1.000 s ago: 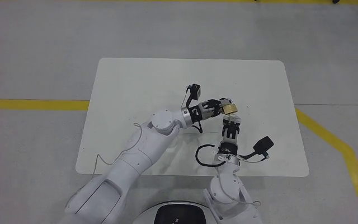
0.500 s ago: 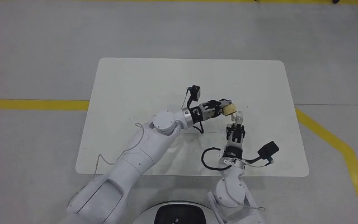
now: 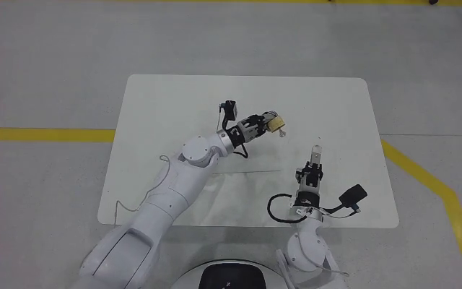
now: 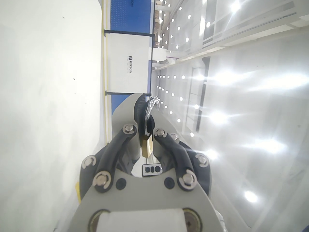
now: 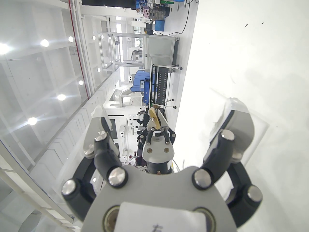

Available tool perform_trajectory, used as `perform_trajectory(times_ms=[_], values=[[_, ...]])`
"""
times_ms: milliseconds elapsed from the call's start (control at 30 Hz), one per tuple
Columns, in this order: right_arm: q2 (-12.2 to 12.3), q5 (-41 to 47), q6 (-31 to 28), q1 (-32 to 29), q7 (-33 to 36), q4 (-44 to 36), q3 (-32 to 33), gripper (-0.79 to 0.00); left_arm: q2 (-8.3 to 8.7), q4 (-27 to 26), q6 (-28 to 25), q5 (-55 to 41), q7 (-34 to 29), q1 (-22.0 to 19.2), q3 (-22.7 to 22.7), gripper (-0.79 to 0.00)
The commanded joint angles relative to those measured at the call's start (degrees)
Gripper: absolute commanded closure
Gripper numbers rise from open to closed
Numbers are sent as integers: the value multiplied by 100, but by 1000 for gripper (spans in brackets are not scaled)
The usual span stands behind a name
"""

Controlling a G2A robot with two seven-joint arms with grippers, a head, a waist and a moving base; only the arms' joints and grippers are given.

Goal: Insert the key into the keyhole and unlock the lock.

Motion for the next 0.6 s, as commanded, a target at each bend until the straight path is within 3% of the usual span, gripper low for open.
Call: perform_trajectory(times_ms=[0,133,267,300,333,367,400,567], values=[[0,0,0,0,0,0,0,-785,-1,0,-8,-83,-14,0,4,0],[0,0,0,0,0,0,0,-785,-1,0,-8,-83,-14,0,4,0],[-41,1321,-333,83,288,-193,318,-785,-4,-65,144,-201,1,91,-12,0],[-38,1573,-472,62,459,-304,404,-646,0,-96,338,-293,-41,118,-37,0],[-35,1775,-640,14,582,-409,500,-345,7,-122,485,-393,-40,131,-89,0],[-32,1959,-787,-48,685,-492,583,-252,10,-138,689,-591,-86,155,-156,0],[-25,2133,-881,-108,863,-568,641,0,18,-157,871,-759,-143,154,-229,0],[21,2742,-845,-228,1747,-687,924,0,67,-168,1497,-1413,-498,183,-543,0]])
